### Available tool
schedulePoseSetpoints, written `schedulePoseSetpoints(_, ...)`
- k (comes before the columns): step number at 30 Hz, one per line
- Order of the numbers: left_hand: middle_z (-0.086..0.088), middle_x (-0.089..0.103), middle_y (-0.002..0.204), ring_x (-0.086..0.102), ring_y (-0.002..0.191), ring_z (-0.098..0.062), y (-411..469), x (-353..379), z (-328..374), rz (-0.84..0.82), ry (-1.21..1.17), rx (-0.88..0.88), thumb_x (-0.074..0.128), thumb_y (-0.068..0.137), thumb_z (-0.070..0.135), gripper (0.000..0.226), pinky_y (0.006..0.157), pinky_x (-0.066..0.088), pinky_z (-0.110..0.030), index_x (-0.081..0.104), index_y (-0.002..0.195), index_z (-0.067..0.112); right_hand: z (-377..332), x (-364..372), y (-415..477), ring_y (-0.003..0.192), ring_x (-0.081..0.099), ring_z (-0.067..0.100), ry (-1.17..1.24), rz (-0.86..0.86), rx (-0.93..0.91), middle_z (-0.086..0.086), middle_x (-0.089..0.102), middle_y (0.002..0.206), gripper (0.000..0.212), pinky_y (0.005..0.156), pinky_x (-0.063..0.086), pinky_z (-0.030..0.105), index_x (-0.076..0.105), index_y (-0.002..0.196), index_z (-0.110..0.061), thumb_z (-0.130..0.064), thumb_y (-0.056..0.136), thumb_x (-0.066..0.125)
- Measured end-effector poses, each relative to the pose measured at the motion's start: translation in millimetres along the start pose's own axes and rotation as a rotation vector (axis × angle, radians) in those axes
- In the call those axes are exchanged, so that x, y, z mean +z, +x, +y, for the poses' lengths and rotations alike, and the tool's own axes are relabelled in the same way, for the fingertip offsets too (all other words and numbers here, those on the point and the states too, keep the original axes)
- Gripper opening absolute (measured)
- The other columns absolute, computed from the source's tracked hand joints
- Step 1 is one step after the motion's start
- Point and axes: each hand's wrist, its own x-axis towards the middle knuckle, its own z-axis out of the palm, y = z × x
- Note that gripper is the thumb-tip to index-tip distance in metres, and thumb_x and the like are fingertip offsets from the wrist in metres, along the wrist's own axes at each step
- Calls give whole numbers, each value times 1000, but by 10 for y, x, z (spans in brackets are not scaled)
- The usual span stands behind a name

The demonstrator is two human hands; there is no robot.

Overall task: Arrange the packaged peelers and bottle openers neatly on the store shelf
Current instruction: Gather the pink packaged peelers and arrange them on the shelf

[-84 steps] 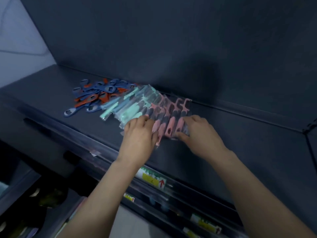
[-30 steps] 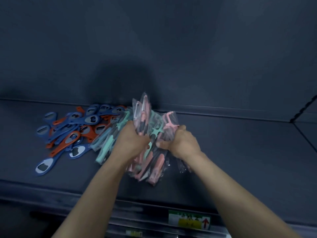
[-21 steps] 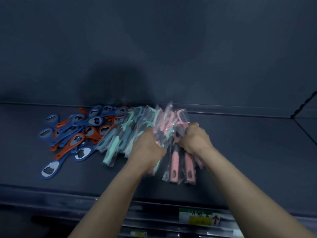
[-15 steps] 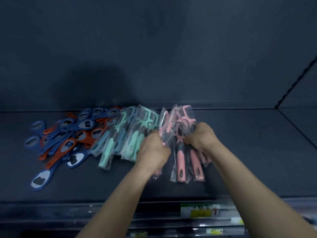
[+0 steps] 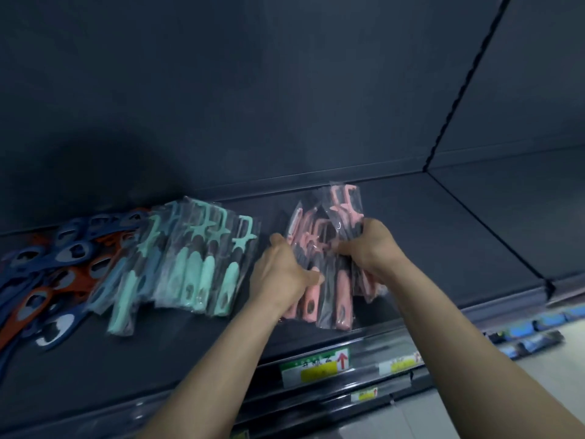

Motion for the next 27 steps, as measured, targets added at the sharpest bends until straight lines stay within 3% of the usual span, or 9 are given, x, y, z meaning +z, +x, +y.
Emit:
schedulePoseSetpoints(3, -11, 59, 102, 63, 91, -29, -18, 123, 180, -15, 88, -19, 73, 72, 17, 72, 72, 54, -40, 31, 129, 10, 112, -162, 82, 81, 68, 28, 74, 5, -23, 10, 69, 89, 26, 76, 58, 43, 63, 91, -8, -14, 69, 75)
schedulePoseSetpoints(7, -8, 59, 97, 61, 89, -27, -59, 280, 486, 2, 162, -65, 73, 72, 14, 56, 65, 47, -33, 40, 116, 6, 199, -528, 180, 78, 70, 30, 221, -26, -34, 13, 70, 88, 26, 73, 59, 45, 63, 93, -6, -7, 71, 76)
schedulePoseSetpoints(11, -4, 64, 74, 62, 61, -16, 6, 366, 750, -62, -165, -152, 67, 68, 10, 20, 54, 50, -25, 64, 87, 4, 314, -1019, 304, 75, 70, 29, 337, -104, -49, 16, 70, 90, 24, 71, 59, 40, 61, 99, -1, 2, 77, 71)
schedulePoseSetpoints(14, -2, 61, 65, 57, 51, -12, -11, 465, 1040, -40, -418, -166, 65, 72, 8, 6, 45, 45, -16, 67, 77, 9, 432, -1361, 441, 81, 70, 33, 359, -127, -57, 17, 71, 93, 27, 76, 58, 45, 61, 102, 1, 3, 77, 71)
schedulePoseSetpoints(23, -15, 72, 83, 70, 77, -26, 234, 1092, 2022, -275, -716, -40, 67, 78, 1, 11, 75, 57, -40, 68, 86, 7, 755, -2187, 719, 78, 70, 31, 405, -73, -46, 16, 71, 90, 21, 74, 59, 42, 62, 100, 0, 4, 80, 69)
schedulePoseSetpoints(27, -17, 72, 89, 70, 80, -28, 512, 1433, 2473, -416, -765, 4, 67, 79, -1, 12, 75, 57, -41, 66, 88, 7, 952, -2602, 862, 72, 69, 26, 391, 76, -27, 14, 70, 85, 17, 70, 59, 38, 63, 95, -3, 3, 80, 68)
